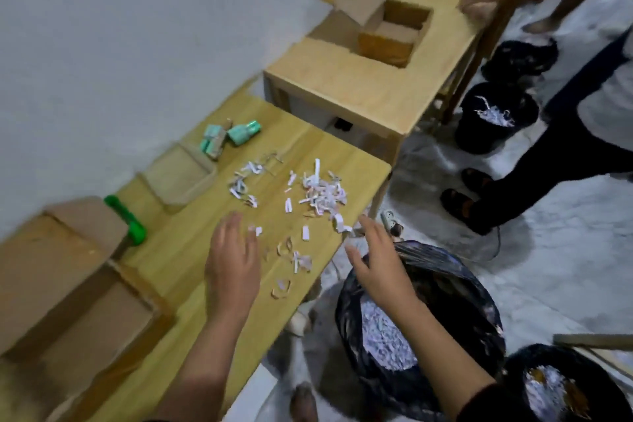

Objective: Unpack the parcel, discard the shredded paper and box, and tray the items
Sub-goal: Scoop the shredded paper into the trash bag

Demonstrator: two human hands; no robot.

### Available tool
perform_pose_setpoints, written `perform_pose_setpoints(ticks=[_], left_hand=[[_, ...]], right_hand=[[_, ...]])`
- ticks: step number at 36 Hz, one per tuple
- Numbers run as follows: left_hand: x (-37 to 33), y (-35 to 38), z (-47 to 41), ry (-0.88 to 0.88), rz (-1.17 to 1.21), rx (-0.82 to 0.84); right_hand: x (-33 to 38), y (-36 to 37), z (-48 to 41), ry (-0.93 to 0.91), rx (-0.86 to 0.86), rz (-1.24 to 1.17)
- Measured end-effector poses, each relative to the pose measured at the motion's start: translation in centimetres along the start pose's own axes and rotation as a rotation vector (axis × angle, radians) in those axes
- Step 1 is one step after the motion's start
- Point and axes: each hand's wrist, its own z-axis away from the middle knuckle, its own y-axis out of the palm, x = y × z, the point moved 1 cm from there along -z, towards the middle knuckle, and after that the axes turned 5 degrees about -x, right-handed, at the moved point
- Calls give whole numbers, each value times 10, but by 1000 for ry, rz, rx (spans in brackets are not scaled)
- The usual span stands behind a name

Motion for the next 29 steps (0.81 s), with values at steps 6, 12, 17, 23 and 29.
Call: perform_pose_setpoints(ticks=[6, 12, 17, 23, 29], left_hand=[[70, -10, 27, -137, -92, 50], [86, 2, 34, -144, -279, 104], [86, 4, 34, -147, -339, 98], [85, 1, 31, -144, -347, 93], [87, -1, 28, -145, -332, 84]], right_hand=[[-7, 49, -13, 459, -240, -399], [19, 80, -26, 371, -226, -365], [32, 108, -14, 277, -153, -144], [38, 125, -2, 197, -61, 252], [51, 128, 0, 58, 38, 421]])
